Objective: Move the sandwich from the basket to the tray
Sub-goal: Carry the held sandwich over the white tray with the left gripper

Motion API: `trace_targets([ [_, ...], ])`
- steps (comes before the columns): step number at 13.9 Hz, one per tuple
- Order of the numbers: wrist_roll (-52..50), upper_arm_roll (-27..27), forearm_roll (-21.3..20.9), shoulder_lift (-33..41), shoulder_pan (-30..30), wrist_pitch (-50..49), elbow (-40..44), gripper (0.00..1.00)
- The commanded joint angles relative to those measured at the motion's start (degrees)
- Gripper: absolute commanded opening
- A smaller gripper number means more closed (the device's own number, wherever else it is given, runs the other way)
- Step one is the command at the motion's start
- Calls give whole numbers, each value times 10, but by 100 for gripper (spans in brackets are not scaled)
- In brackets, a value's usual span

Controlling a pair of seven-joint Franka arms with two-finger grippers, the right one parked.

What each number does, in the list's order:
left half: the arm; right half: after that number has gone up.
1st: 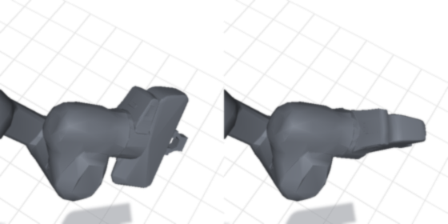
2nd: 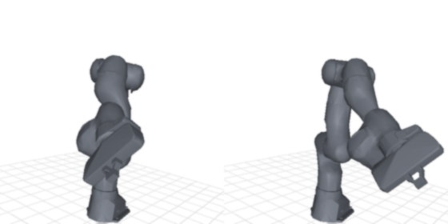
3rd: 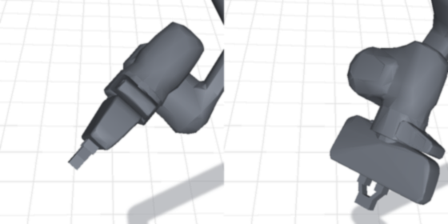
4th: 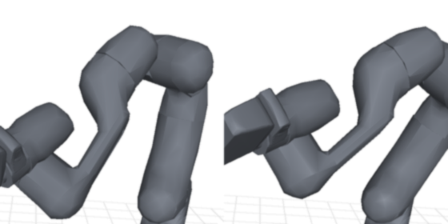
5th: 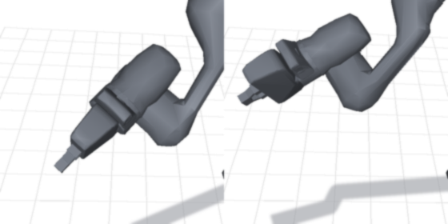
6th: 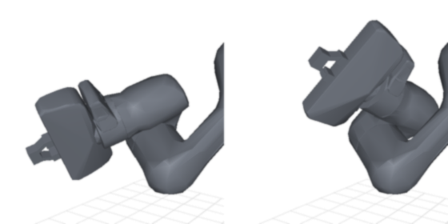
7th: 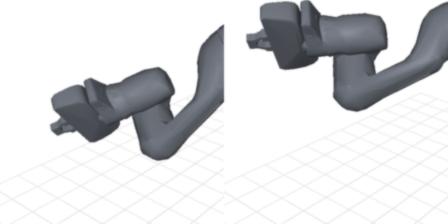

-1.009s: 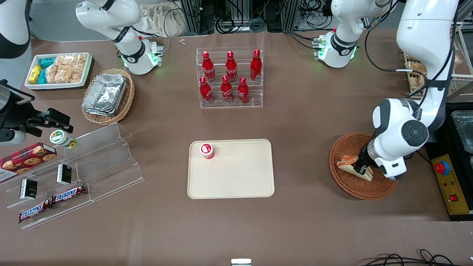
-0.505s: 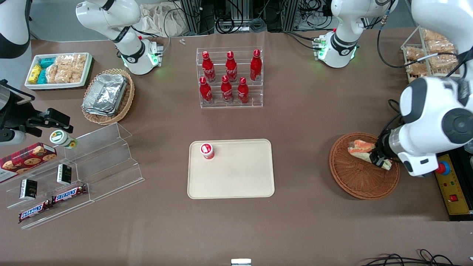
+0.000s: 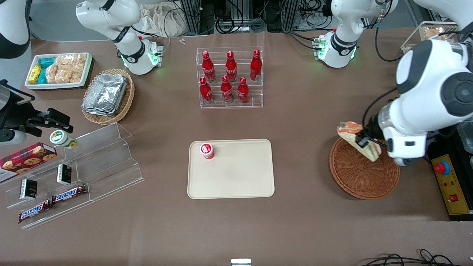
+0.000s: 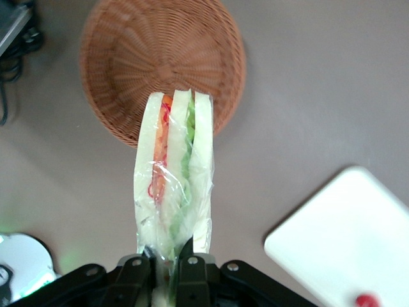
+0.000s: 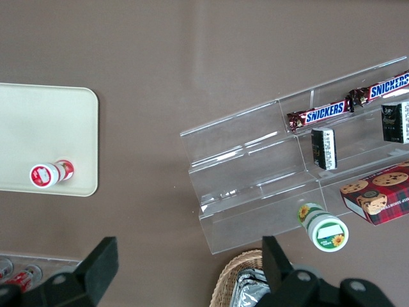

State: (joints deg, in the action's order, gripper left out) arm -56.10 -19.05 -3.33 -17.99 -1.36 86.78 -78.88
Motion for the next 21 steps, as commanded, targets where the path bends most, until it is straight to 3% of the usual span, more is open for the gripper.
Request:
trace_targets([
  [1, 60, -38, -1, -15, 7, -10, 6, 0],
  [3, 70, -45, -3, -25, 35, 1, 7, 0],
  [6, 143, -46, -47, -47, 105, 27, 7, 0],
  [8, 156, -46, -51, -63, 135, 61, 6, 0],
  [11, 156, -46, -94, -120, 182, 108, 7, 0],
  [18, 157, -46, -99, -241, 206, 271, 1, 0],
  [21, 161, -45, -128, -275, 210, 306, 0, 0],
])
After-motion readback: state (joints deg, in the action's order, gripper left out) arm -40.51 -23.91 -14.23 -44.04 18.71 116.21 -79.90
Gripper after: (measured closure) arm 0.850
